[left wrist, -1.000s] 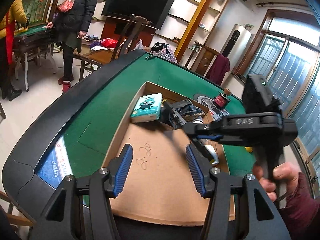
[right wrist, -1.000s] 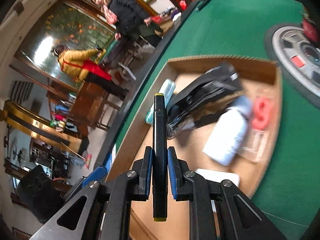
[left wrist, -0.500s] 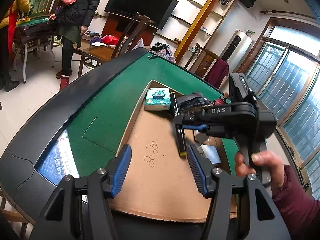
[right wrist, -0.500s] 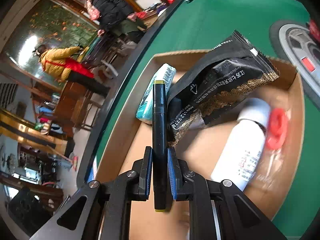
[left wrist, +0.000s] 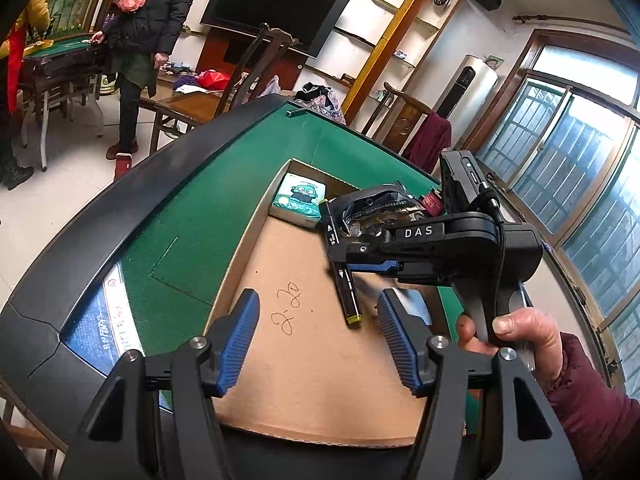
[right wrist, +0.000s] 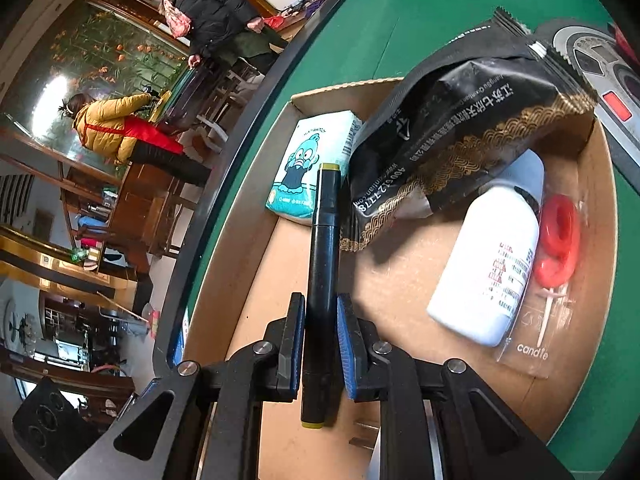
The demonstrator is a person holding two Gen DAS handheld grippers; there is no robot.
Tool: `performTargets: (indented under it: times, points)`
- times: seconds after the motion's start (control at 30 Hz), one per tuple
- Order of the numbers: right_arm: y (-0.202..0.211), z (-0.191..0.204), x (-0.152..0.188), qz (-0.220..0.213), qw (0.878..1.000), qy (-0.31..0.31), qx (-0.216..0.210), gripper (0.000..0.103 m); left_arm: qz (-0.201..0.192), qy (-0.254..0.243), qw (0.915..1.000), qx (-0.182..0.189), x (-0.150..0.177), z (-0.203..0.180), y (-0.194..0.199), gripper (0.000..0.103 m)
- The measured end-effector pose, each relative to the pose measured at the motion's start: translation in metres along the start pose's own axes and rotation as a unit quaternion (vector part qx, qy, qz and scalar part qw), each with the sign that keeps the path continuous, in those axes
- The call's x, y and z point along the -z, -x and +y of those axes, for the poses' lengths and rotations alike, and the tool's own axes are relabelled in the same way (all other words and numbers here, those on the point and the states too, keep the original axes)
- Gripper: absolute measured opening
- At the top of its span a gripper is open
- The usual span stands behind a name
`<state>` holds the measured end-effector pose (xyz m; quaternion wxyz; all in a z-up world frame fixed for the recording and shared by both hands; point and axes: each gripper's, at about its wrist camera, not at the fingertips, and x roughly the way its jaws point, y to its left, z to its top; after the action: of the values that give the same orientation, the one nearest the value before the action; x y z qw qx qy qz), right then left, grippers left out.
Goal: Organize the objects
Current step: 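Carry the black marker to the tray and open the right gripper, then move both grippers back to the items left on the table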
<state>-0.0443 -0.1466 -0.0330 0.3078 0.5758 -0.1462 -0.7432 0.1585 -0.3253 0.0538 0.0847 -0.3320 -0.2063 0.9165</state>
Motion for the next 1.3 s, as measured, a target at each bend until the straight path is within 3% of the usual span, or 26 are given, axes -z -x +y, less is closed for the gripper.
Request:
performTargets:
  times: [0.1,0.17,0.23,0.33,0.63,0.83,1.07,1.17,1.3]
  points:
    - [0.005,-0.001,0.002,-0.005,1.000,0.003,0.010,0.021,-0.002,0.001,1.0000,-0.003,-0.001,-0.002,0.002,0.069]
    - [0.010,0.000,0.005,-0.012,1.000,0.004,0.012,0.031,-0.001,0.002,1.0000,-0.005,-0.002,-0.005,0.003,0.077]
    - [0.016,0.002,0.007,-0.020,1.000,0.007,0.010,0.050,-0.001,0.002,1.0000,-0.005,-0.004,-0.007,0.004,0.079]
    - [0.035,0.005,0.010,-0.048,0.999,0.018,0.010,0.064,0.002,0.003,1.0000,-0.007,-0.004,-0.009,0.005,0.083]
    - [0.117,-0.003,0.031,-0.145,0.985,0.076,0.053,0.082,0.011,-0.027,0.9994,-0.017,-0.009,-0.040,0.009,0.085]
    - [0.189,-0.044,0.047,-0.229,0.960,0.092,0.135,0.094,0.025,-0.078,0.9966,-0.009,-0.011,-0.087,-0.002,0.087]
    - [0.268,-0.122,0.055,-0.298,0.934,0.033,0.193,0.096,0.057,-0.130,0.9897,0.015,-0.009,-0.153,-0.033,0.088]
    - [0.298,-0.157,0.061,-0.334,0.913,0.002,0.235,0.098,0.066,-0.153,0.9858,0.025,-0.006,-0.181,-0.045,0.088]
    - [0.326,-0.202,0.070,-0.371,0.876,-0.032,0.308,0.100,0.083,-0.178,0.9797,0.038,0.000,-0.215,-0.069,0.090]
